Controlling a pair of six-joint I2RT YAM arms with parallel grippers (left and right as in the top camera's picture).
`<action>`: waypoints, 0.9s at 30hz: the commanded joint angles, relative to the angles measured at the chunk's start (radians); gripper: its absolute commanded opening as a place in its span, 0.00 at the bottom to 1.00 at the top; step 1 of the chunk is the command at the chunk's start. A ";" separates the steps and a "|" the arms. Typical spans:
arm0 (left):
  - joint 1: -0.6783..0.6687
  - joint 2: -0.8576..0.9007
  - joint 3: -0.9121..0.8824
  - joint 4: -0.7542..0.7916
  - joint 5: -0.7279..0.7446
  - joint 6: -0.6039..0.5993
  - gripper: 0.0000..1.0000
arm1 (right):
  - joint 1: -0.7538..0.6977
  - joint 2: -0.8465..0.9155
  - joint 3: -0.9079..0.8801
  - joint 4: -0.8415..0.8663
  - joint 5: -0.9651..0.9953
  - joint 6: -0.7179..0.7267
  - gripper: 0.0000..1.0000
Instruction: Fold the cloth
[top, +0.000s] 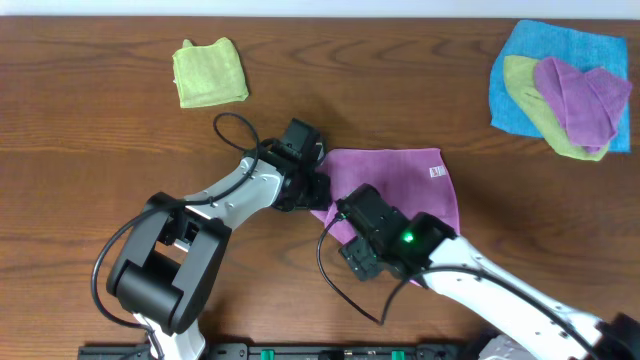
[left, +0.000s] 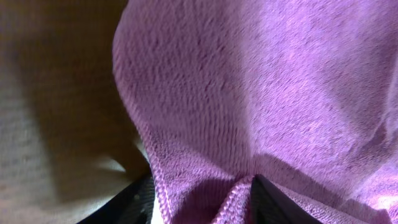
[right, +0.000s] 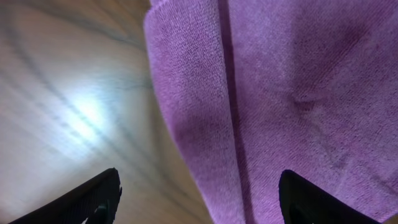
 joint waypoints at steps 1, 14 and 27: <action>0.003 0.011 0.001 0.021 0.011 -0.008 0.52 | 0.016 0.053 -0.007 0.008 0.063 0.008 0.80; 0.068 0.013 0.001 0.016 -0.059 -0.019 0.48 | 0.141 0.135 -0.014 0.085 0.180 0.023 0.72; 0.085 0.013 0.001 -0.021 -0.038 -0.023 0.45 | 0.144 0.255 -0.069 0.263 0.275 0.039 0.55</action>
